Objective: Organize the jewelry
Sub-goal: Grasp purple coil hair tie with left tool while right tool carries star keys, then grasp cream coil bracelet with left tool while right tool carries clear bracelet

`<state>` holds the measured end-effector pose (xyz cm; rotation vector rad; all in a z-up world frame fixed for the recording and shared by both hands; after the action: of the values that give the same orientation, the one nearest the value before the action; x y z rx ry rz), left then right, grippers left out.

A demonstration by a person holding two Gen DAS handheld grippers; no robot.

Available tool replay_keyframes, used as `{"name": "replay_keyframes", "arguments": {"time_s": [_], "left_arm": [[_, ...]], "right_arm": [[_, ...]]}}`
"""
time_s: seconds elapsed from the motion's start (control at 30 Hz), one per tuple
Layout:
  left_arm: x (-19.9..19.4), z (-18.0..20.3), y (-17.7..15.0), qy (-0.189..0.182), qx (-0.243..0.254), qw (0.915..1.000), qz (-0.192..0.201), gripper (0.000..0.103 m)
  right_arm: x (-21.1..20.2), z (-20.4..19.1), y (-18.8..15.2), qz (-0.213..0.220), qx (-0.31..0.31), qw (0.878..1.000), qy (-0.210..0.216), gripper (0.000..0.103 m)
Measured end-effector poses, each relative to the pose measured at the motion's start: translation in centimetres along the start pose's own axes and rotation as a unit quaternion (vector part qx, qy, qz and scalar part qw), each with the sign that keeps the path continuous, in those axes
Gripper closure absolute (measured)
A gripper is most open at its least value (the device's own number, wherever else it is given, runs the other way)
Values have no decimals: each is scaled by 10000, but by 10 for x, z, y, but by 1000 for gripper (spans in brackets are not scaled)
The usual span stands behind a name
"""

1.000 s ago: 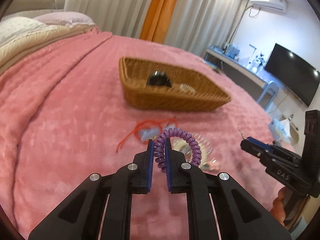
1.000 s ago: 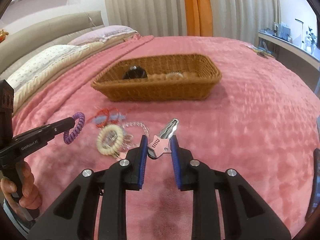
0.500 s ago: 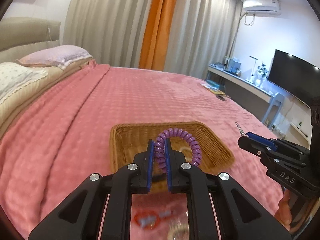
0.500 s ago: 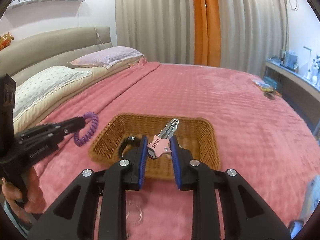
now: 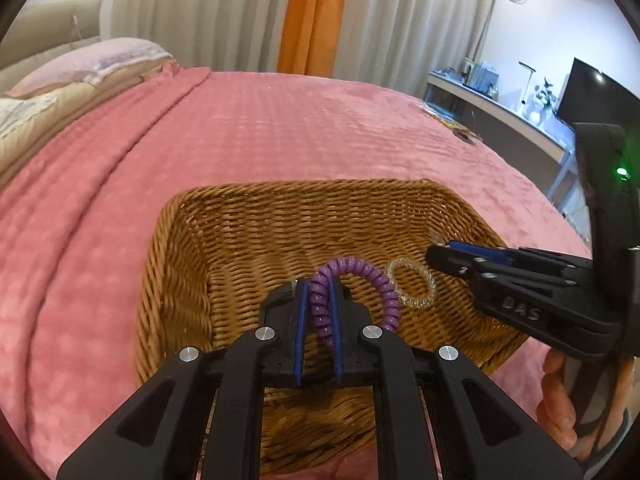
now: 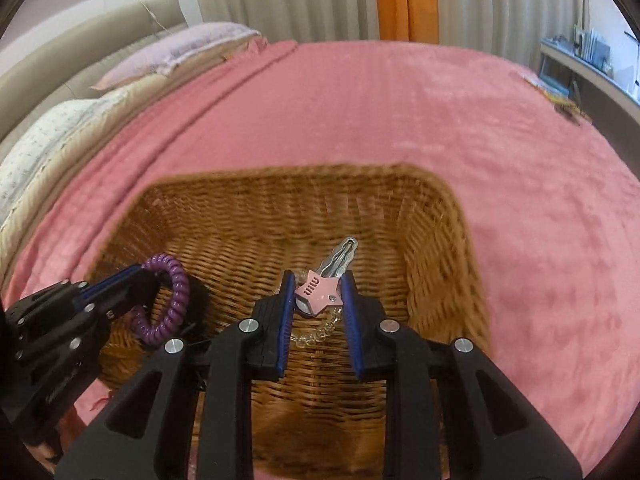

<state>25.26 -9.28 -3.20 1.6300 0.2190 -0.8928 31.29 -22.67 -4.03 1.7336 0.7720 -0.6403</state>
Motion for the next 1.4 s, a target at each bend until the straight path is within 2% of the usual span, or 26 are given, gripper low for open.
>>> {"name": "replay_keyframes", "arguments": {"time_s": [0.2, 0.3, 0.37, 0.43, 0.53, 0.77, 0.9, 1.07, 1.17, 1.27, 1.4], "left_arm": [[-2, 5, -2, -141, 55, 9999, 5, 93], [-13, 5, -2, -286, 20, 9995, 117, 81], [-25, 3, 2, -312, -1, 9992, 256, 71], [-46, 1, 4, -415, -78, 9980, 463, 63], [-78, 0, 3, -632, -163, 9952, 728, 62], [-160, -12, -17, -597, -285, 9899, 1253, 62], [-181, -15, -37, -581, -386, 9888, 1318, 62], [-182, -11, -70, -630, -485, 9906, 1115, 62], [-163, -5, -91, -755, -564, 9927, 758, 62], [-136, 5, -111, -821, -532, 9948, 290, 62], [-96, 16, -130, -1064, -514, 9925, -304, 62]], "right_arm": [[8, -2, -6, -137, -9, 9999, -10, 82], [1, -2, -6, -111, 20, 9999, 81, 76], [-9, 0, -6, -13, 75, 9999, 102, 60], [-23, 1, -6, 108, 104, 9998, 163, 59], [-47, 0, -9, 253, 107, 9994, 225, 59], [-114, -21, -32, 661, -64, 9967, 476, 59], [-136, -37, -60, 718, -195, 9956, 566, 59], [-137, -50, -102, 574, -310, 9959, 631, 59], [-125, -51, -126, 389, -338, 9971, 561, 59], [-111, -45, -141, 217, -267, 9984, 456, 67], [-90, -32, -151, -49, -137, 9992, 360, 72]]}}
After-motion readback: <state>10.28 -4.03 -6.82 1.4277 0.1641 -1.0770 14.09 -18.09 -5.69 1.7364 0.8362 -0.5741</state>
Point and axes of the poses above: each gripper's, at about its wrist camera, not at the fingertips, and x roughly the way its jaws point, z to its right, y to its top, the point moved 5 cm from there along x, roughly the way its jaws point, and after that the axes turned 12 degrees about x, right-handed, at the moved point
